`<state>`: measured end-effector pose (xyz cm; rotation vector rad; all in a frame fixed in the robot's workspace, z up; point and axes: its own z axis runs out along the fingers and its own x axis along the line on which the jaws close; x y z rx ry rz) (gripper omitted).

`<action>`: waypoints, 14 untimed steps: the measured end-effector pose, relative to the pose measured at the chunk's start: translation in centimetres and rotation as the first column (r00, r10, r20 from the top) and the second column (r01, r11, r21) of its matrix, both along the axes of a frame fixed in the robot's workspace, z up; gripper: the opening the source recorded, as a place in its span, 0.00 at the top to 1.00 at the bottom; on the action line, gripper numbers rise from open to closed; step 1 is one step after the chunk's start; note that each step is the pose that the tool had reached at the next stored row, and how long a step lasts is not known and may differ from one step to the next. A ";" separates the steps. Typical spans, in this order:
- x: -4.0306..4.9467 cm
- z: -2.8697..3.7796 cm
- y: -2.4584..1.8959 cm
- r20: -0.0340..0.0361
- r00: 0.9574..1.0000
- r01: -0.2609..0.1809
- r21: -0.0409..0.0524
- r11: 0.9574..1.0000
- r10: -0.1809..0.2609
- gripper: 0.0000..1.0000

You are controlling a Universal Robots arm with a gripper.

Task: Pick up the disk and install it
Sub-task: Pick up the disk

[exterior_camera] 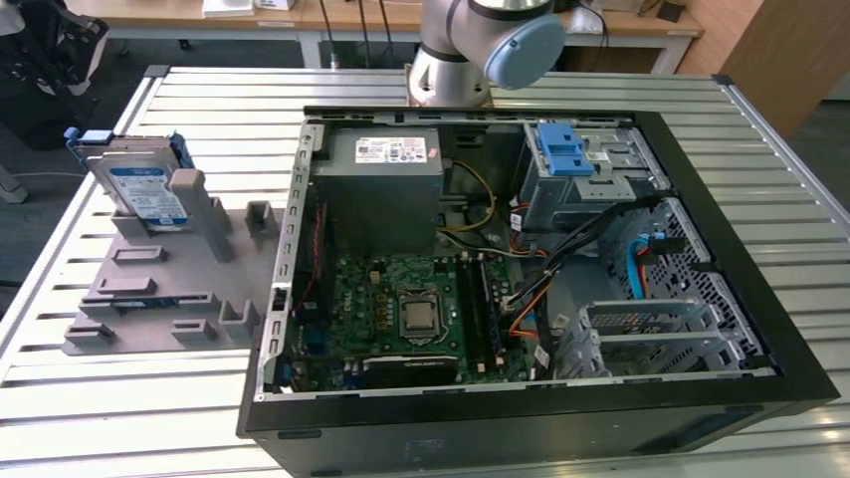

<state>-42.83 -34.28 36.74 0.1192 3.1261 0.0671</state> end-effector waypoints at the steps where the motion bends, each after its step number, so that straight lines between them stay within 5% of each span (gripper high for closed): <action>1: -0.01 0.00 0.00 0.000 1.000 0.000 0.000 1.000 0.000 0.89; 14: -0.02 0.00 0.00 0.000 1.000 -0.030 0.000 1.000 0.030 0.89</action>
